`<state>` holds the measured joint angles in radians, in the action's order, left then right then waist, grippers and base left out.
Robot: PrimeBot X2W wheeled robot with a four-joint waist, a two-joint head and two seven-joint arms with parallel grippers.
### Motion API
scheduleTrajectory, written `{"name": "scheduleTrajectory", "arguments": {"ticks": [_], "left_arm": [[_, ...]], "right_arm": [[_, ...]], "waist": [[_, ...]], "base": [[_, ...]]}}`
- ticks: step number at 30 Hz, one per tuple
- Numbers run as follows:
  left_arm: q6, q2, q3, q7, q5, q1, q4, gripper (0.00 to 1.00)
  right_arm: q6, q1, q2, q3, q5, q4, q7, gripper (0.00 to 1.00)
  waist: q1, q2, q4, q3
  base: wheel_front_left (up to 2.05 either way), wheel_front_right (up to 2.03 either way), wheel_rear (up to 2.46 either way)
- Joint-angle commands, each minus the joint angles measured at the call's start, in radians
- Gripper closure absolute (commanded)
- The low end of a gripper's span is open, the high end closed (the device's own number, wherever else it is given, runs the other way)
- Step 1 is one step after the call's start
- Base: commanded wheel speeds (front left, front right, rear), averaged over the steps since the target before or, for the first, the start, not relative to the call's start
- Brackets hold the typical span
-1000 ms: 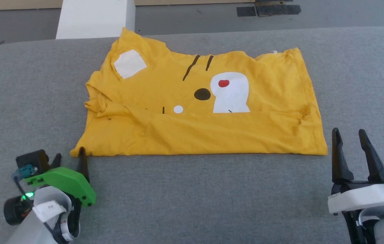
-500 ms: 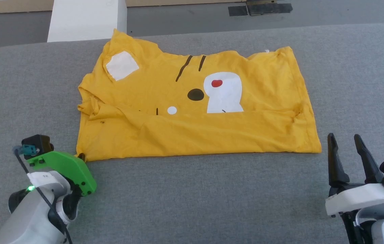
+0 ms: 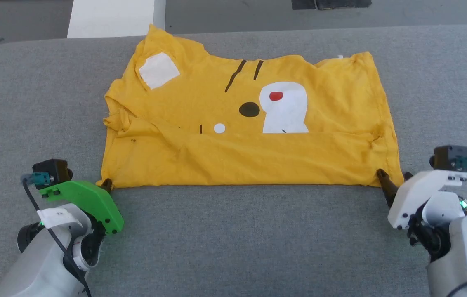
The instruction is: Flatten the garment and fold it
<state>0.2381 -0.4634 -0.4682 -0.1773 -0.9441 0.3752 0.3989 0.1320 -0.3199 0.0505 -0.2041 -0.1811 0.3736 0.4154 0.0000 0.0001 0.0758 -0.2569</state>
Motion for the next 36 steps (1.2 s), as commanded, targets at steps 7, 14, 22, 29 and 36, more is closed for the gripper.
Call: {"name": "scheduleTrajectory", "arguments": {"ticks": [7, 14, 22, 29, 36], "left_arm": [[-0.016, 0.023, -0.028, -0.01, 0.001, -0.014, 0.013, 1.0], [-0.024, 0.017, -0.029, 0.04, 0.024, -0.011, 0.001, 1.0], [0.028, -0.043, -0.018, 0.078, 0.043, -0.128, -0.121, 1.0], [0.122, -0.099, 0.009, 0.064, 0.026, -0.286, -0.327, 1.0], [0.192, -0.127, 0.031, 0.06, 0.016, -0.381, -0.469, 1.0]], "right_arm": [[-0.001, -0.035, 0.0, -0.028, 0.085, 0.013, 0.3, 0.57], [-0.001, 0.006, 0.0, -0.024, 0.091, -0.113, 0.287, 1.0], [-0.001, 0.093, 0.0, -0.024, 0.04, -0.213, 0.12, 1.0], [-0.001, 0.191, 0.0, -0.075, 0.02, -0.287, 0.133, 1.0], [-0.001, 0.3, 0.0, -0.139, -0.02, -0.356, 0.219, 1.0]], "waist": [[0.0, -0.0001, -0.014, -0.016], [0.0, -0.0001, -0.021, -0.006], [0.0, -0.0001, -0.027, 0.047], [0.0, -0.0001, -0.044, 0.068], [0.0, -0.0001, -0.061, 0.072]], "base": [[0.0, 0.0, 0.0], [0.0, 0.0, 0.0], [0.0, 0.0, 0.0], [0.0, 0.0, 0.0], [0.0, 0.0, 0.0]]}}
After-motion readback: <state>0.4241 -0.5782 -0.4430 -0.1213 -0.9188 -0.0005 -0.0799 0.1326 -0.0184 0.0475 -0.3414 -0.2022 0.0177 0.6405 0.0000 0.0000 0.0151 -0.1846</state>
